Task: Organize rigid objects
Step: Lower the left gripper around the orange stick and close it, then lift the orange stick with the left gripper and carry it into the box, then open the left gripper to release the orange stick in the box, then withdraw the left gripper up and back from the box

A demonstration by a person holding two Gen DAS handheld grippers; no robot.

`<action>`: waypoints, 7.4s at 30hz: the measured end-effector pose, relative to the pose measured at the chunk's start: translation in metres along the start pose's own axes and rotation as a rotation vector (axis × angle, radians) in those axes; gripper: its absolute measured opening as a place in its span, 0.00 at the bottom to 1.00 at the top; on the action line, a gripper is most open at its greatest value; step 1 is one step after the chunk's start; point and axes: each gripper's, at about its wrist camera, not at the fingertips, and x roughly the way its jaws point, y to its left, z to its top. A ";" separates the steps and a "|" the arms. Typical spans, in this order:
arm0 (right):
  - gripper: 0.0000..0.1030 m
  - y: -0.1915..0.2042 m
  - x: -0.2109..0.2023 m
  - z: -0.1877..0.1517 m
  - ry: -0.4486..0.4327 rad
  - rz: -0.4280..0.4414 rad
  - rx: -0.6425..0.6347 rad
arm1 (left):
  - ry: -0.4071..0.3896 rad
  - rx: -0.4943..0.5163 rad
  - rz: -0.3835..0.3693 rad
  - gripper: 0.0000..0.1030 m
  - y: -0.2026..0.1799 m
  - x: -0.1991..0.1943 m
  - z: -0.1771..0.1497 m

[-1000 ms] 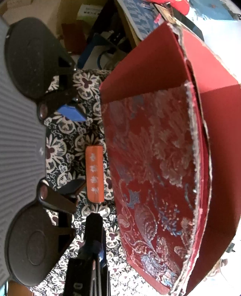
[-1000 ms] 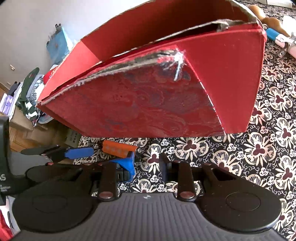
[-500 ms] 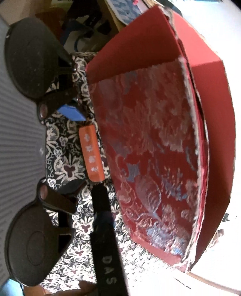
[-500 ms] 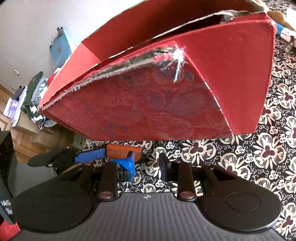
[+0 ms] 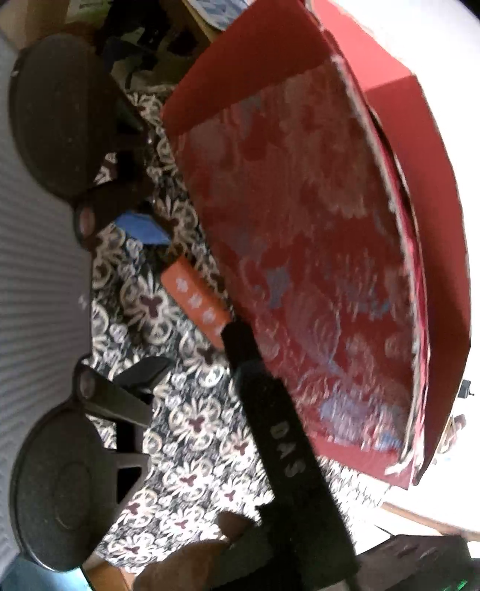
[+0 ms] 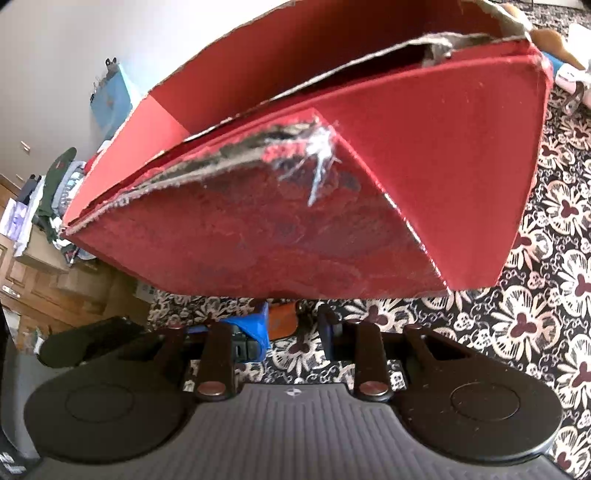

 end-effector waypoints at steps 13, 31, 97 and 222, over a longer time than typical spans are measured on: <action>0.11 0.000 0.002 -0.002 0.006 0.040 -0.044 | -0.031 -0.032 0.014 0.34 0.002 -0.001 0.006; 0.09 -0.018 -0.032 -0.018 -0.007 0.059 0.014 | -0.077 -0.009 -0.063 0.34 -0.021 -0.037 0.003; 0.08 0.012 -0.006 0.145 -0.181 -0.002 -0.063 | -0.111 -0.174 0.157 0.25 0.075 -0.003 0.158; 0.10 0.017 0.012 0.151 -0.146 -0.361 -0.059 | -0.077 -0.176 0.394 0.55 0.072 0.004 0.160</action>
